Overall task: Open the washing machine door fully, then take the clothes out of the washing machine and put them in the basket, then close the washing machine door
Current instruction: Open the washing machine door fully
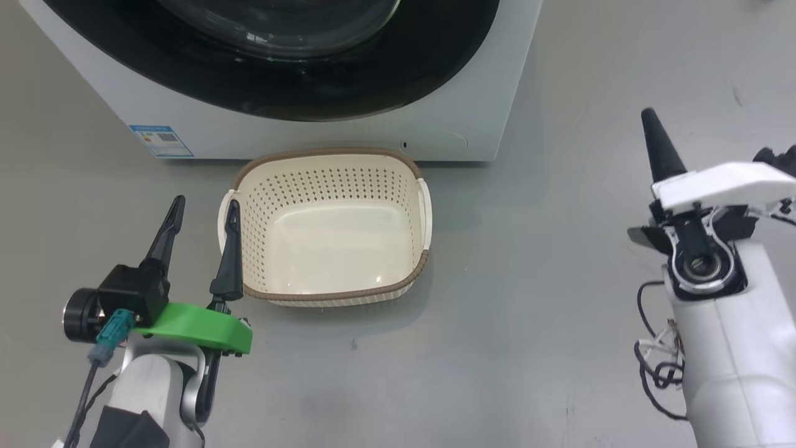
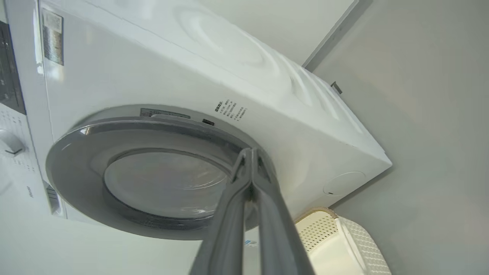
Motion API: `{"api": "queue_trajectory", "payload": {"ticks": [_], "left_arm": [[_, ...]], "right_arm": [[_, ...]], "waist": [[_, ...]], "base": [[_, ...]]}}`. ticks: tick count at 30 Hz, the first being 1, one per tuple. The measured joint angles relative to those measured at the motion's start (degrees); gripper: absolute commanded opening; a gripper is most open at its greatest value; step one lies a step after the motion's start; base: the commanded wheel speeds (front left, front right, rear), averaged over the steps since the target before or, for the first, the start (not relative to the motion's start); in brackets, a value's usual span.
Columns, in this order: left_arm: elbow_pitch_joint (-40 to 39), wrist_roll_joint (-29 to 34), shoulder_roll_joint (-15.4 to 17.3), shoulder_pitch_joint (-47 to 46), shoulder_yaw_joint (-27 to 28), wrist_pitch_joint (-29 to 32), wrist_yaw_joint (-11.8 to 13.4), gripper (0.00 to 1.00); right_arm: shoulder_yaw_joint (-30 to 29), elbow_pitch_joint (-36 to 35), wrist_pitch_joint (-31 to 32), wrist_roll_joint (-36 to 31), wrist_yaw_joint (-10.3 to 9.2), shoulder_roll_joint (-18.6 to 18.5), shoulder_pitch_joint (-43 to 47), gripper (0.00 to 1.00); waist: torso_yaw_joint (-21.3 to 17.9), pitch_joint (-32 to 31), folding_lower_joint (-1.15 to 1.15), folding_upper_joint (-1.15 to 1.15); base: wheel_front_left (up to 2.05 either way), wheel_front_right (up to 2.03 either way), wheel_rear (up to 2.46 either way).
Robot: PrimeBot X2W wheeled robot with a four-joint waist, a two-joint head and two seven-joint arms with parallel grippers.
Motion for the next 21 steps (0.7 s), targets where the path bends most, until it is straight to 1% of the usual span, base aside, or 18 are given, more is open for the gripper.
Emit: {"api": "queue_trajectory", "payload": {"ticks": [2, 4, 9, 11, 17, 21], "left_arm": [[-0.42, 0.05, -0.12, -1.04, -0.31, 0.0, -0.23, 1.0], [-0.56, 0.05, -0.24, -2.14, -0.75, 0.0, -0.29, 1.0], [-0.87, 0.05, -0.46, -4.39, -1.02, 0.0, -0.73, 1.0], [-0.93, 0.05, -0.55, -4.97, -1.05, 0.0, -0.75, 1.0], [-1.1, 0.05, -0.74, -6.15, -1.16, -0.01, -0.81, 1.0], [-1.08, 0.04, -0.97, -7.32, -1.66, -0.01, -1.29, 1.0]], "right_arm": [[-0.51, 0.02, 2.65, 5.31, 0.0, -0.13, -2.79, 0.0], [-0.99, 0.05, 4.99, 8.9, 0.0, -0.18, -5.33, 0.0], [-2.86, 0.74, 10.12, 14.82, -0.01, -0.43, -11.16, 0.0], [-3.35, 1.08, 11.87, 15.9, -0.15, -0.55, -13.59, 0.0], [-4.01, 2.19, 15.75, 17.64, -2.77, -0.67, -21.91, 0.0], [-4.59, 2.8, 16.81, 17.69, -4.19, -2.27, -26.66, 0.0]], "waist": [[0.37, 1.37, 0.0, 0.0], [0.81, 2.71, 0.0, 0.0], [2.23, 5.75, 0.01, 0.0], [2.85, 6.84, 0.01, 0.0], [4.58, 9.91, 0.01, 0.0], [5.74, 11.58, 0.01, 0.0]], "base": [[0.0, 0.0, 0.0], [0.0, 0.0, 0.0], [0.0, 0.0, 0.0], [0.0, 0.0, 0.0], [0.0, 0.0, 0.0], [0.0, 0.0, 0.0]]}}
